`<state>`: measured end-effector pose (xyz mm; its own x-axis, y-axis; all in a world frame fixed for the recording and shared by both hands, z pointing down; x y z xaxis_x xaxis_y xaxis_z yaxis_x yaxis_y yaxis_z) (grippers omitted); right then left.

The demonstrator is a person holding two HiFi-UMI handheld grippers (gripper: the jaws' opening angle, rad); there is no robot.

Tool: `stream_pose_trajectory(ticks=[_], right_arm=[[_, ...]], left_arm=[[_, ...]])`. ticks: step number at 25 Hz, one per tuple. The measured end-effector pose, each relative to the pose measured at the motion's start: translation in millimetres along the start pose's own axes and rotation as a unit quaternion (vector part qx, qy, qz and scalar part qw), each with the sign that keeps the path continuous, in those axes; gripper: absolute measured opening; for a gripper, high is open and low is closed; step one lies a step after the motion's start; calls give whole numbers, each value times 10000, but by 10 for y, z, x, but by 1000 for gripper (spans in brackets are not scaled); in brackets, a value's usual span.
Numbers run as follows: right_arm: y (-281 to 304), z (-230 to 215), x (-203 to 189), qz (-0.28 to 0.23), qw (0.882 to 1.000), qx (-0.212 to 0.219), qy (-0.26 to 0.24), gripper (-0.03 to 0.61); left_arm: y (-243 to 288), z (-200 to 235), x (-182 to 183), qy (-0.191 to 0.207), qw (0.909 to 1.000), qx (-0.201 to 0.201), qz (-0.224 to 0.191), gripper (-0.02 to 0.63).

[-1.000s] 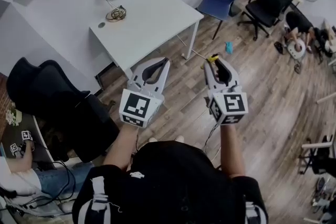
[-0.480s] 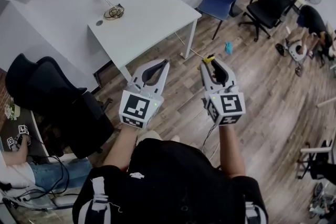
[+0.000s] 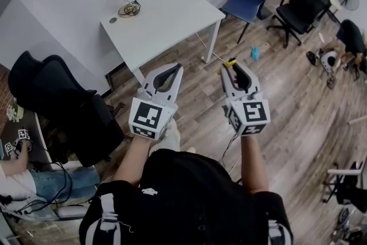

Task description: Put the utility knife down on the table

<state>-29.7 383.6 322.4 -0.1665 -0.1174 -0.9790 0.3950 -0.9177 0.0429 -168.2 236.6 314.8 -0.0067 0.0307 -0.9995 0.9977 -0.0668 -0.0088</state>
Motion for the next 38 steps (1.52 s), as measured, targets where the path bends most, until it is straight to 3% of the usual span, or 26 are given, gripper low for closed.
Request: stream_pose_trajectory(ticks=[15,38], right_arm=[[660,-182,-94,105,9998,168,-31,137],[2623,-361,-97,312,9990,298,82,137]], left_arm=[[517,445,-128,-7,9999,42,105,15],[1559,2138,-207,-198,9994,145,246,14]])
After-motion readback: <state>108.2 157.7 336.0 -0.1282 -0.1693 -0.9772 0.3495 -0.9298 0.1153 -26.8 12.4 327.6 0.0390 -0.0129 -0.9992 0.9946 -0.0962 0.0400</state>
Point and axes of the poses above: the fingertips, and each gripper's own axes: y forward along the fingers, z to its left, x out of its top, the point moved 7 cm from there along -y, backward along the fingers, and after that the axes turned 8 degrees about -y, right-handed, at the moved point
